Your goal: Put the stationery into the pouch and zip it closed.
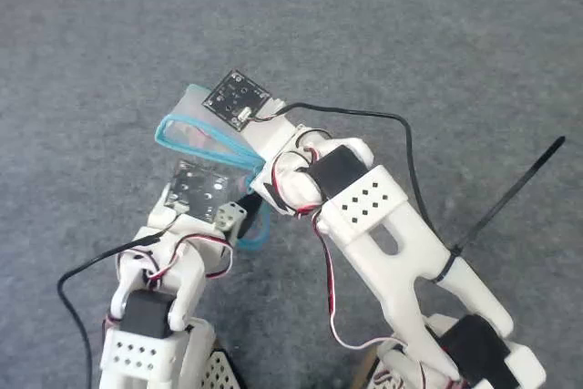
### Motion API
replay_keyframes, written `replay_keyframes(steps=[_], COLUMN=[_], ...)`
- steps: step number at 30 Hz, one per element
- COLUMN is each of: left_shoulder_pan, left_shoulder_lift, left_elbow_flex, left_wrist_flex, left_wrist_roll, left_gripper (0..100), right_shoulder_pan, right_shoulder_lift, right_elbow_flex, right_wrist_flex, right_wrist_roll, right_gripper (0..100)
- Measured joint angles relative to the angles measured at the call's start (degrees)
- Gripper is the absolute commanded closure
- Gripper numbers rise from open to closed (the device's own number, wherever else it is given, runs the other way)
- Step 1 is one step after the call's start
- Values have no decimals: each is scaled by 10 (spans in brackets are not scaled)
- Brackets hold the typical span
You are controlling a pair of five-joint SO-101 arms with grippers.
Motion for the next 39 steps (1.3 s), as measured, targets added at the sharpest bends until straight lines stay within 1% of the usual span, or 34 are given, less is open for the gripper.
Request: replay_keyframes(steps=[3,8,9,13,17,20,23,26,30,34,37,39], left_shoulder_pan=[-18,-18,-17,-18,-25,-48,-93,-133,-149,-151,-151,-150], left_shoulder_lift=[0,1,1,1,1,1,1,1,1,1,1,1], left_elbow_flex=[3,4,4,4,4,4,4,4,4,4,4,4], left_wrist_flex=[-15,-18,-18,-18,-12,-10,-10,-11,-11,-11,-11,-11], left_wrist_roll=[4,8,8,8,-15,-18,-18,-18,-18,-18,-18,-18], left_gripper=[808,981,995,990,990,990,990,990,990,990,990,990], right_shoulder_pan=[0,-4,-4,-4,-4,3,21,46,49,49,50,49], right_shoulder_lift=[0,-2,-2,-9,-11,-8,-6,41,85,94,88,58], right_elbow_flex=[2,45,55,100,138,144,155,157,157,157,156,156], right_wrist_flex=[-2,-47,-57,-113,-152,-158,-158,-153,-169,-172,-172,-172], right_wrist_roll=[0,0,0,11,23,28,33,33,35,26,24,24], right_gripper=[991,991,991,991,991,991,991,991,991,985,932,891])
